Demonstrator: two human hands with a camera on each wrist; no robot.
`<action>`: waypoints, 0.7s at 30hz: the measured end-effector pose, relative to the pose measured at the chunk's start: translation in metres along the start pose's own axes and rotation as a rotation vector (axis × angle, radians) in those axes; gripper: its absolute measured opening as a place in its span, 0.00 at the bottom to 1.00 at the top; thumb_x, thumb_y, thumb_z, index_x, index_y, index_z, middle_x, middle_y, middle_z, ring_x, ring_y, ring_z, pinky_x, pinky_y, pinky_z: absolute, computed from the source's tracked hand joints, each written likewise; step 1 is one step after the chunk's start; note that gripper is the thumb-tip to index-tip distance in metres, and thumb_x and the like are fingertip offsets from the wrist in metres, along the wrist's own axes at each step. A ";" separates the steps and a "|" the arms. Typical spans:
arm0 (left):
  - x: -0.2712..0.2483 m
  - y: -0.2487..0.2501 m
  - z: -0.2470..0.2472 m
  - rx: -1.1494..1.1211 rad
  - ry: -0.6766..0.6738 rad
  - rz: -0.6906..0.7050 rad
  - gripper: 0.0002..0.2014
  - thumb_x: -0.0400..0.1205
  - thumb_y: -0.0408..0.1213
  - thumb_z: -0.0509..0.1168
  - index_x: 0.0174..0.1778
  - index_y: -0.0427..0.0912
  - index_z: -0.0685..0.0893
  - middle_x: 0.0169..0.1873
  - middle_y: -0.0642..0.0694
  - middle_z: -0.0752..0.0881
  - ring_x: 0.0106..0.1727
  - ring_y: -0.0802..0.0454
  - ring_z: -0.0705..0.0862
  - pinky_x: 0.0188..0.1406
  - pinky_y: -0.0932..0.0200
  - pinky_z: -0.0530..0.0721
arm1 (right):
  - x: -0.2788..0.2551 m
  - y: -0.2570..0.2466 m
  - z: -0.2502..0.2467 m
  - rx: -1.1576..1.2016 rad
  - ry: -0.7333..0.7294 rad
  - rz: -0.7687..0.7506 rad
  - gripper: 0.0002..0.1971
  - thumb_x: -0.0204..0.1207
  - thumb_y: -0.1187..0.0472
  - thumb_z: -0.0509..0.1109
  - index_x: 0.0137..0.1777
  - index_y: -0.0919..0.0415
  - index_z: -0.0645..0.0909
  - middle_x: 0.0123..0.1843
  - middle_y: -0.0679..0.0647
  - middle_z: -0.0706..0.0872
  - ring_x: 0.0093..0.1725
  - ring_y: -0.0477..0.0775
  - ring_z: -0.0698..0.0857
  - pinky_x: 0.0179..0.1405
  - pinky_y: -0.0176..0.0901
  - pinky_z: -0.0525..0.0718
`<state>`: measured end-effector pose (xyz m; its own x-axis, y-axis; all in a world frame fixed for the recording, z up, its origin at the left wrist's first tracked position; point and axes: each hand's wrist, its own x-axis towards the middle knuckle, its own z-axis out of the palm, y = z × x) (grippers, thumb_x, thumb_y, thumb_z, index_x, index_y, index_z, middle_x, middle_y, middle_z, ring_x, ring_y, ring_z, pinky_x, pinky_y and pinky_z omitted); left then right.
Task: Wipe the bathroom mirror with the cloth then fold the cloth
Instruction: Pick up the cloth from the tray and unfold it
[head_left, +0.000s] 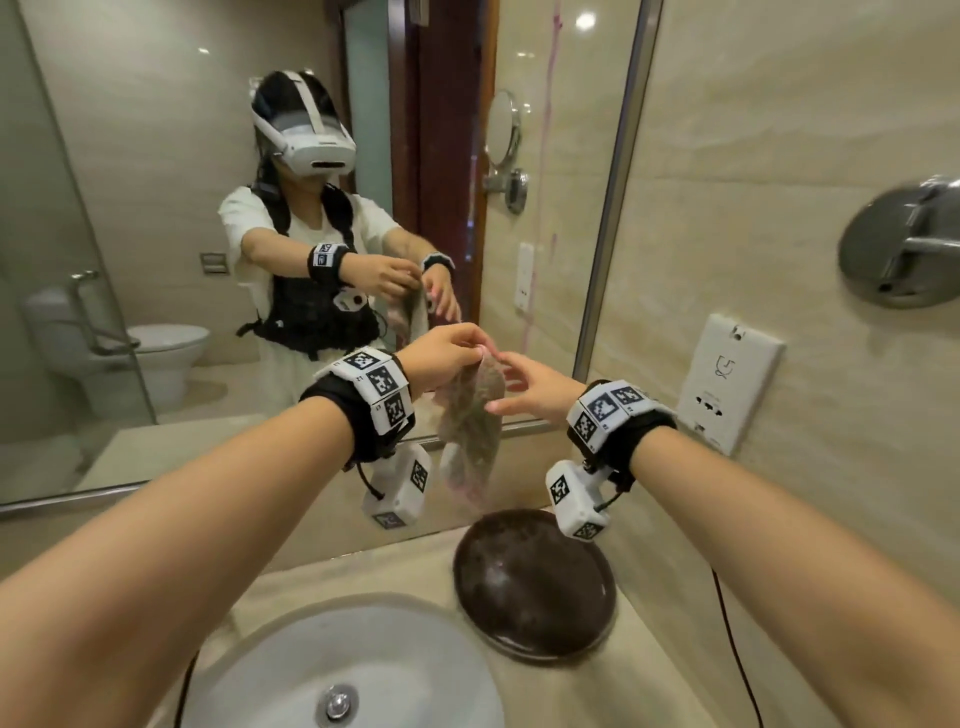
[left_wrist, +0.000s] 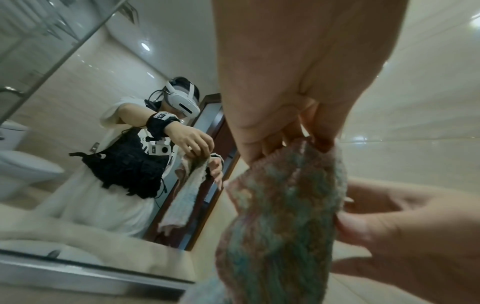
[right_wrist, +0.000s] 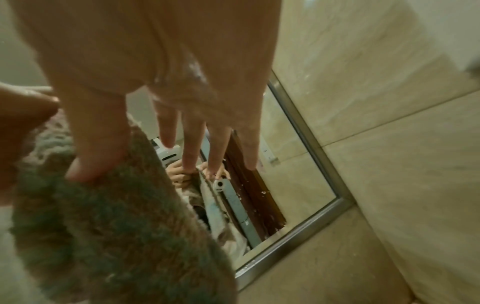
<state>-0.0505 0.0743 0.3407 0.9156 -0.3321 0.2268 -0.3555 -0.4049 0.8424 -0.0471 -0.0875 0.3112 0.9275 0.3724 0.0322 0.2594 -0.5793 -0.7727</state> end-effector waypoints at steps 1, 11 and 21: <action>0.002 0.004 -0.003 -0.017 -0.002 0.000 0.08 0.85 0.27 0.56 0.47 0.39 0.80 0.29 0.48 0.77 0.20 0.66 0.74 0.17 0.76 0.68 | 0.005 -0.004 -0.003 -0.006 -0.068 -0.002 0.29 0.72 0.64 0.75 0.73 0.61 0.70 0.68 0.58 0.80 0.68 0.56 0.78 0.73 0.51 0.73; 0.029 0.013 -0.030 -0.254 0.252 0.033 0.12 0.85 0.31 0.58 0.38 0.47 0.79 0.37 0.45 0.79 0.35 0.55 0.77 0.32 0.62 0.75 | 0.016 -0.019 -0.061 0.220 -0.214 0.095 0.32 0.65 0.46 0.73 0.62 0.71 0.79 0.51 0.59 0.86 0.50 0.56 0.85 0.59 0.52 0.83; 0.071 0.038 -0.057 -0.186 0.402 0.113 0.10 0.82 0.28 0.61 0.38 0.45 0.82 0.35 0.48 0.81 0.39 0.54 0.78 0.36 0.63 0.78 | 0.042 -0.061 -0.107 0.050 0.012 0.064 0.06 0.74 0.52 0.72 0.41 0.53 0.87 0.47 0.57 0.88 0.52 0.61 0.85 0.65 0.60 0.79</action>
<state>0.0119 0.0838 0.4163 0.8865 0.0063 0.4628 -0.4509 -0.2132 0.8667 0.0047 -0.1143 0.4282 0.9451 0.3267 -0.0105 0.1862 -0.5643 -0.8043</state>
